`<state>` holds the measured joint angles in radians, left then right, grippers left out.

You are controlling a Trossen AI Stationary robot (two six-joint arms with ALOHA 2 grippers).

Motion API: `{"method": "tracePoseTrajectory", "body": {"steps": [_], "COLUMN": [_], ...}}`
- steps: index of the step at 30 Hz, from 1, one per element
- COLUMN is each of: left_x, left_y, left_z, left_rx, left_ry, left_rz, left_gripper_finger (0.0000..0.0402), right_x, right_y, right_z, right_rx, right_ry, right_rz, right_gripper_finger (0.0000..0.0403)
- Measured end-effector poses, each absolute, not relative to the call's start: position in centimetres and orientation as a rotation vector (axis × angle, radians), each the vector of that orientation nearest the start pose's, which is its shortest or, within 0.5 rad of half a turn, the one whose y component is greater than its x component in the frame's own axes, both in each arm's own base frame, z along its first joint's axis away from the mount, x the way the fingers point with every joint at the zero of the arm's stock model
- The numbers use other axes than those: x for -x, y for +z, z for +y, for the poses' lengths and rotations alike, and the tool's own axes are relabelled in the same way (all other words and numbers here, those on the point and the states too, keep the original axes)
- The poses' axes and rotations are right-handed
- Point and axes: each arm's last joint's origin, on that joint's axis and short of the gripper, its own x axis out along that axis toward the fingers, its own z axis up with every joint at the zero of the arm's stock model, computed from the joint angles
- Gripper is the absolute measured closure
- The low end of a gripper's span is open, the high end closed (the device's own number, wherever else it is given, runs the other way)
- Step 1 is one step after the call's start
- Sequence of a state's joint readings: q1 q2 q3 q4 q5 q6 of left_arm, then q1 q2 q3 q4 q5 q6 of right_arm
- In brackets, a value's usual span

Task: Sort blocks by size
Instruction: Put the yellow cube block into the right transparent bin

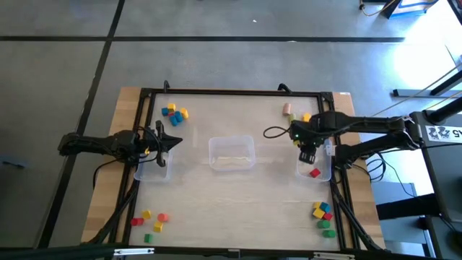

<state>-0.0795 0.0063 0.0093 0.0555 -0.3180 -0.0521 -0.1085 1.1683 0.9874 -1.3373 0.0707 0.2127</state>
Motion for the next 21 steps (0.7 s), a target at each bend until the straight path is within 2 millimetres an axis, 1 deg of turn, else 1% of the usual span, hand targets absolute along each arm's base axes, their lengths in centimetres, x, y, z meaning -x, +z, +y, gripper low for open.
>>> {"method": "tracePoseTrajectory", "body": {"steps": [7, 14, 21], "left_x": [-9.6, -9.6, -9.6], "left_y": [17.1, 17.1, 17.1], "left_z": [0.1, 0.1, 0.1], "left_rx": [0.064, 0.064, 0.064], "left_ry": [0.237, 0.237, 0.236], "left_rz": [-0.063, -0.064, -0.064], "left_gripper_finger": [0.0396, 0.0396, 0.0396], "right_x": [-17.2, -16.3, -15.5], "right_y": [26.2, 23.7, 22.0], "right_z": [-1.4, -1.2, -1.2], "right_rx": [-0.185, -0.191, -0.195], "right_ry": [-0.315, -0.322, -0.321], "right_rz": [1.502, 1.603, 1.667], "right_gripper_finger": [0.0262, 0.0262, 0.0262]}}
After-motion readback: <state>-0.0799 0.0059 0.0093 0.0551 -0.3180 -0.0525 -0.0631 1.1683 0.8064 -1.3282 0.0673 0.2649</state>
